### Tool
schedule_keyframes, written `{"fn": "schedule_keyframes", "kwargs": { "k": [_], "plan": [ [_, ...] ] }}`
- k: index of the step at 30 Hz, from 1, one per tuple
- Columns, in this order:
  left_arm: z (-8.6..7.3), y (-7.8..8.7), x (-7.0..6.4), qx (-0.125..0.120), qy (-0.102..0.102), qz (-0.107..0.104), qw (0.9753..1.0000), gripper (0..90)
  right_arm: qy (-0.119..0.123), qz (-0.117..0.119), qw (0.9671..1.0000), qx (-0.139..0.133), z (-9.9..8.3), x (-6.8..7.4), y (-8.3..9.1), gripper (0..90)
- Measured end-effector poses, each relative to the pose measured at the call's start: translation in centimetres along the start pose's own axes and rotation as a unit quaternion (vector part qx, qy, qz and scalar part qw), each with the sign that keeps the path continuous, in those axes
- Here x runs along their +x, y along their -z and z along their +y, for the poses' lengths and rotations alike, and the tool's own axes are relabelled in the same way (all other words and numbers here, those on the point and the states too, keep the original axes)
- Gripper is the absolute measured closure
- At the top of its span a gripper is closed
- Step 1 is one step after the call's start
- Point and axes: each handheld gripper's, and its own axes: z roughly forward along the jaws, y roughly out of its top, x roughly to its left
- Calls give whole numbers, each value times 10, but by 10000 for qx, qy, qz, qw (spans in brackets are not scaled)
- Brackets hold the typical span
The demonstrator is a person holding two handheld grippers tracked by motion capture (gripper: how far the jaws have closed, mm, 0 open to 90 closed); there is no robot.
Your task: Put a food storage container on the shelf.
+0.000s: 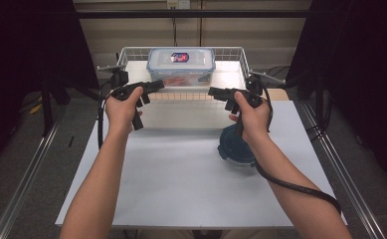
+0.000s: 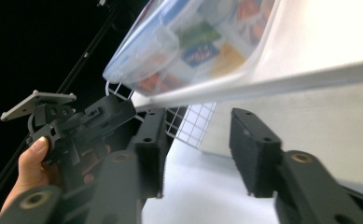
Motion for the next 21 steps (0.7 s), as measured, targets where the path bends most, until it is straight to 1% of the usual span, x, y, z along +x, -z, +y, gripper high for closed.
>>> {"fn": "schedule_keyframes", "kwargs": {
  "k": [3,4,7,9,10,11,14,15,17,18,20,21],
  "plan": [
    [-6,1,-1,102,-66,16,9999,472,2,17,10000,67,-6,-1,3,471],
    [-9,1,-1,125,-72,10,9999,457,9,22,10000,61,-7,-2,4,457],
    [-16,2,-2,159,-196,66,9997,411,37,-15,10000,90,-12,-7,7,407],
    [-20,2,-3,197,-188,-7,9996,373,70,-49,9999,110,-15,-9,9,376],
    [-23,2,-4,236,-245,-21,9994,360,65,-56,9999,119,-17,-10,10,369],
    [-25,2,-5,288,-293,-9,9992,348,115,-83,9998,104,-19,-11,11,355],
    [-31,1,-6,360,-358,9,9987,299,155,-116,9998,94,-24,-16,14,340],
    [-33,0,-5,361,-357,-3,9987,285,183,-135,9997,109,-26,-18,15,331],
    [-38,-2,-4,453,-355,-12,9983,261,225,-170,9995,104,-29,-22,17,320],
    [-38,-2,-4,453,-355,-12,9983,246,225,-170,9995,104,-29,-22,17,320],
    [-43,-4,-2,508,-311,-69,9982,232,241,-159,9995,141,-33,-25,20,301],
    [-47,-6,0,614,-286,-42,9977,206,376,-237,9989,163,-37,-28,22,279]
  ]
}}
